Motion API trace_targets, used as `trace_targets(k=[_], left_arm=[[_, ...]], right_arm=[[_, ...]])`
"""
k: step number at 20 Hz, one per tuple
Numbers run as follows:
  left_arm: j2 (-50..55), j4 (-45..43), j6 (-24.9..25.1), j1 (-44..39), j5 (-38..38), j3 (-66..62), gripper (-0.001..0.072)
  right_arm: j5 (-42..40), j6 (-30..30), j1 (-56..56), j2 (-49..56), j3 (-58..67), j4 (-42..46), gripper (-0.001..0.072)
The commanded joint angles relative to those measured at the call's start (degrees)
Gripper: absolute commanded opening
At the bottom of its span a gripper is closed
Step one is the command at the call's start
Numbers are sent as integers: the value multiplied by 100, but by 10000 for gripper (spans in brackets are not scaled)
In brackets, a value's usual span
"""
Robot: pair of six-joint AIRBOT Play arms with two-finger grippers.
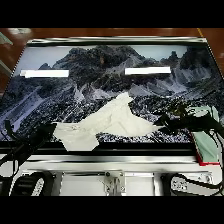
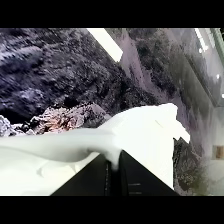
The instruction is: Fold the shirts.
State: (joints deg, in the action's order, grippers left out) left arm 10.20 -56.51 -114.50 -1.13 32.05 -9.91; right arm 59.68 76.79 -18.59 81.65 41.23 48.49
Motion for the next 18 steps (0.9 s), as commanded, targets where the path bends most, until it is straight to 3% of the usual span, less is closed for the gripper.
trace_targets(k=[1, 2, 4, 6, 9, 12, 14, 15, 18], left_arm=[[2, 0, -2, 2, -2, 2, 46], [2, 0, -2, 2, -4, -11, 46], [-2, -4, 138, 4, -160, -70, 45], [-2, -2, 387, 11, -787, -293, 45], [-2, 2, 382, 9, -3261, -1058, 45], [39, 4, 385, 9, -5574, -2103, 44], [37, -4, 389, 7, -5497, -2868, 45], [37, -70, 496, 2, -5049, -3220, 44], [26, -243, 1738, 7, -2699, -3974, 45]], right_arm=[[-748, 2, 516, 9, -13, -11, 220], [-772, -2, 682, 2, 52, -13, 71], [-446, -229, 809, -111, 341, 0, 66], [-2, -529, 726, -485, 815, 11, 66], [240, -597, 424, -1491, 1873, -28, 66], [-142, -595, 181, -2638, 3340, -33, 65], [-586, -546, 149, -3235, 4190, 17, 65], [-715, -501, 149, -3449, 4527, 17, 65], [-570, -129, 149, -3934, 4948, 330, 65]])
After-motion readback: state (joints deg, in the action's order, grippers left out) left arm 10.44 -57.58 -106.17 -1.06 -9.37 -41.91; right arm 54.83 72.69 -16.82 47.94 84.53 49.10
